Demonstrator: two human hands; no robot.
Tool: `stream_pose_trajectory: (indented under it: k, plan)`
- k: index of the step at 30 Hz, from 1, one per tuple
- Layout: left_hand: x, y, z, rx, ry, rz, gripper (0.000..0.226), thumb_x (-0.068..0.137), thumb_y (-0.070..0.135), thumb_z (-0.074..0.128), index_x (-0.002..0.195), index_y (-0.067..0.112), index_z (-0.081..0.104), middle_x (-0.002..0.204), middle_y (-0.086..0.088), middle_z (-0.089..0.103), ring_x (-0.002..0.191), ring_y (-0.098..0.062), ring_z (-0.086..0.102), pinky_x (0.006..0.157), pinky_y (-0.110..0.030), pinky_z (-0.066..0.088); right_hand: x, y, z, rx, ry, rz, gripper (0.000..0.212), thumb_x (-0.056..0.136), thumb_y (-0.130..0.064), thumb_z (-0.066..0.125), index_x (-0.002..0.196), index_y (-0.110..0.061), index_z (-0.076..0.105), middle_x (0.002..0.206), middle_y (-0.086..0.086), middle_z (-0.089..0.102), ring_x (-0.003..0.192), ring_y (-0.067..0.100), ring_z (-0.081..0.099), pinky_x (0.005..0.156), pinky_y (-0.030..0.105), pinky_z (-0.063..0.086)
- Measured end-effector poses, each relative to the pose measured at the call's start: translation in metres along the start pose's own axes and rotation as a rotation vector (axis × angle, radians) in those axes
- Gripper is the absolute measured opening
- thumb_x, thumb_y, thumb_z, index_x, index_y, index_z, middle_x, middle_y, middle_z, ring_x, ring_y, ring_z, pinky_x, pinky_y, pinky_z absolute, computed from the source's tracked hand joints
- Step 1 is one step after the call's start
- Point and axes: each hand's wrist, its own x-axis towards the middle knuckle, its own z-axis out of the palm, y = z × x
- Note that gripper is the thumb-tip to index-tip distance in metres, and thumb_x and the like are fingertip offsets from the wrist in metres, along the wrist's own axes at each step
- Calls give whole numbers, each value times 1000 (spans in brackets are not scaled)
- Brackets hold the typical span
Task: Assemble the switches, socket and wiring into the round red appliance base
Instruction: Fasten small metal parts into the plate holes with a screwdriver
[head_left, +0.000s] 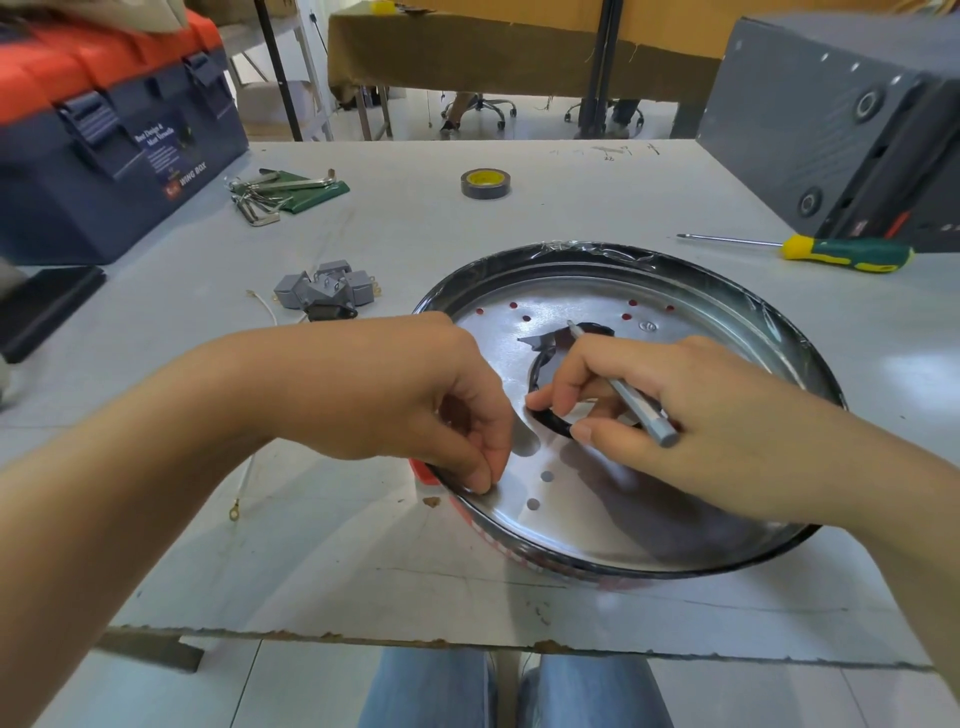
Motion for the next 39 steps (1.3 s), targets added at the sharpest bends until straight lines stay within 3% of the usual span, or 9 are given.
stream_pose_trajectory:
  k: [3,7,10,12,15,20,26,34,39]
  plan:
    - [0,-2,1,2,16,20,3,80,27,73,82,26,73,79,4,71,76,-15,65,73,-38,52,0,-1,0,-4,2,7,6,83,-35,51,86,-40,51,102,-2,69,91,21,64,79,43,50]
    - [-1,-3,1,-51,21,14,4,80,25,74,82,28,74,79,7,71,77,-12,66,74,-33,52,0,-1,0,13,11,23,16,85,-45,44,93,-38,55,96,-2,69,90,25,63,81,45,49]
    - [0,-3,-2,-65,-12,0,8,80,22,73,84,29,75,81,7,72,77,-10,67,75,-30,52,0,-3,-2,109,100,15,32,85,-53,40,99,-33,59,96,-10,68,92,10,63,84,33,49]
    - [1,-2,-4,-63,-34,-18,9,79,21,74,83,29,75,80,8,72,75,-9,67,75,-31,53,1,-5,-3,238,191,-15,39,90,-57,36,98,-29,63,88,-8,69,81,7,65,78,26,52]
    - [3,0,-5,-64,-58,-44,9,77,21,75,81,28,74,74,12,71,70,-5,65,70,-23,52,3,-7,-7,439,269,-39,42,91,-46,37,88,-20,70,68,3,62,60,13,55,61,23,48]
    - [5,1,-7,-70,-91,-68,9,76,19,76,80,26,73,71,12,70,67,-4,65,68,-21,52,4,-15,-6,671,88,-48,10,83,-17,51,76,-14,58,58,11,63,50,19,55,52,24,46]
    - [5,1,-7,-71,-88,-47,7,76,21,76,76,26,71,69,10,69,65,-7,64,67,-25,51,11,-20,2,559,-14,-38,20,84,-10,66,66,-15,60,55,4,62,48,11,56,50,18,45]
    - [5,2,-7,-76,-75,-30,15,76,23,76,71,35,67,68,15,67,65,-4,63,65,-18,47,17,-24,1,420,-49,-28,18,83,-11,67,66,-14,61,55,-3,62,47,3,56,49,16,45]
    - [4,1,-6,-77,-73,-28,16,76,23,76,71,36,67,69,14,68,65,-4,63,67,-22,50,19,-27,-5,358,-105,-28,15,84,-13,67,70,-12,61,55,-6,62,48,3,56,51,17,46]
